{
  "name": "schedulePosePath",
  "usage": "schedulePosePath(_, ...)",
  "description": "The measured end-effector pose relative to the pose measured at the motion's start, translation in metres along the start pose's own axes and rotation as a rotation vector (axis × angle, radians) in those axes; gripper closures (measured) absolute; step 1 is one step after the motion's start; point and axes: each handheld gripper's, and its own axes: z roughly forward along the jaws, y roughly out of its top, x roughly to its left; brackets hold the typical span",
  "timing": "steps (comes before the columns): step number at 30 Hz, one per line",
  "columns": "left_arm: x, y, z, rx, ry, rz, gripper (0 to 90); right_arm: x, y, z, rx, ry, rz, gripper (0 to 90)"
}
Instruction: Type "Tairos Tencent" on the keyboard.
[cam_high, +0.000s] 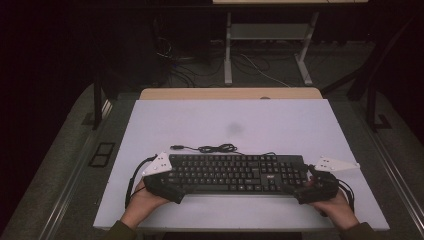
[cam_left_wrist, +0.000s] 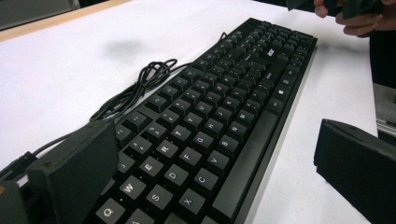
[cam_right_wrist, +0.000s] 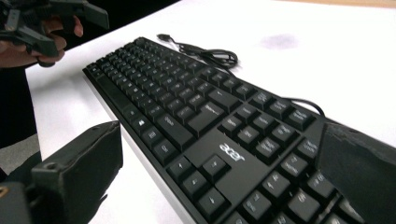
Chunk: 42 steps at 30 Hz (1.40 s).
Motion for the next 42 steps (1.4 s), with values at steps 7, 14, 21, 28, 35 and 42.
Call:
schedulePosePath(7,-0.001,0.001,0.002,0.002,-0.001,0.005,0.0,0.001,0.005,0.006,0.012,0.015,-0.003,0.5)
schedulePosePath(14,-0.004,0.002,0.004,0.002,-0.009,0.007,0.0,0.002,0.01,0.011,-0.003,0.066,0.01,0.5)
schedulePosePath(21,-0.006,0.003,0.006,0.008,-0.008,0.013,0.0,0.003,0.012,0.019,0.009,0.086,0.005,0.5)
schedulePosePath(28,-0.003,0.002,0.006,0.0,0.001,0.002,0.0,0.005,0.017,0.029,0.01,0.103,0.009,0.5)
schedulePosePath(35,-0.002,0.001,0.003,-0.002,0.007,0.002,0.0,0.01,0.023,0.04,0.017,0.12,-0.008,3.5)
schedulePosePath(42,-0.001,0.002,0.003,-0.005,0.008,0.001,0.0,0.016,0.025,0.05,0.03,0.144,-0.015,5.3)
